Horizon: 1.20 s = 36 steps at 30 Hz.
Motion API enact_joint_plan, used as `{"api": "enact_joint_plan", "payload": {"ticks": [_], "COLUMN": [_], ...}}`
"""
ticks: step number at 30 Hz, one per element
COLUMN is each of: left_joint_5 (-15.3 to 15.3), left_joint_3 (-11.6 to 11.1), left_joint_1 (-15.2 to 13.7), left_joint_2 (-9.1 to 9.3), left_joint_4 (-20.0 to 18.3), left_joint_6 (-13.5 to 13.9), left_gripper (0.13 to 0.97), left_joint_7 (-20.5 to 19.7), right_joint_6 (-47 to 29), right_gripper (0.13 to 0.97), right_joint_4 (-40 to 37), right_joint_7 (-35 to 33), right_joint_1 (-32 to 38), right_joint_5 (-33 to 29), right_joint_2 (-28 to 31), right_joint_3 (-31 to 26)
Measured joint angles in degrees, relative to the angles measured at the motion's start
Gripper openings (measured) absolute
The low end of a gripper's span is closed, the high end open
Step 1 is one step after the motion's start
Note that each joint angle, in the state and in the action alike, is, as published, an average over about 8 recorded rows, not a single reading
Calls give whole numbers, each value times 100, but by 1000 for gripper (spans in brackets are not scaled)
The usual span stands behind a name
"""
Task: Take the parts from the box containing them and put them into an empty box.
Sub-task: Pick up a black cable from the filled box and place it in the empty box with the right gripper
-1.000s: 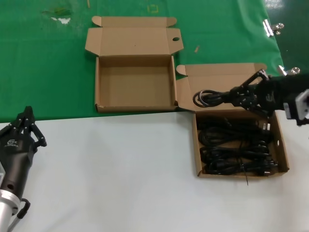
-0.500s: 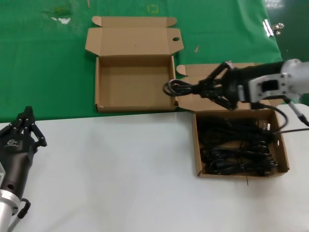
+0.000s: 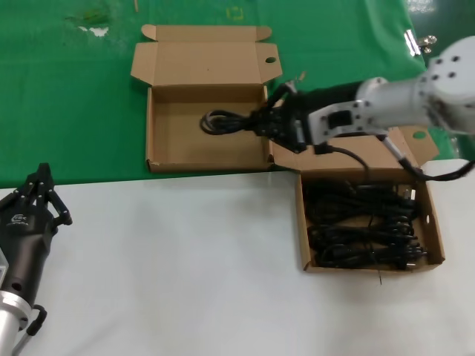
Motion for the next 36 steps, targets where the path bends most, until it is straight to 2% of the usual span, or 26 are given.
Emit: {"api": "enact_joint_plan", "payload": {"ticks": [5, 13, 20, 25, 36], "left_joint_5": [0, 0, 0, 0, 0], "left_joint_3": [0, 0, 0, 0, 0], "left_joint_1": [0, 0, 0, 0, 0], "left_joint_2": [0, 0, 0, 0, 0], "left_joint_4": [0, 0, 0, 0, 0], "left_joint_6": [0, 0, 0, 0, 0], "left_gripper": [140, 140, 140, 140, 140], "left_joint_7": [0, 0, 0, 0, 0], "right_joint_6": [261, 891, 1352, 1595, 2142], "right_gripper": [170, 170, 170, 170, 170], "right_joint_4": [-1029, -2993, -3675, -3642, -3387], "right_joint_7": [-616, -1956, -2503, -2523, -2522], "right_joint_1": [374, 1052, 1226, 1156, 970], "right_joint_5": [45, 253, 434, 888, 2625], "right_joint_2": [-542, -1416, -1817, -1919, -1963], "right_joint_3": [20, 310, 361, -147, -2001]}}
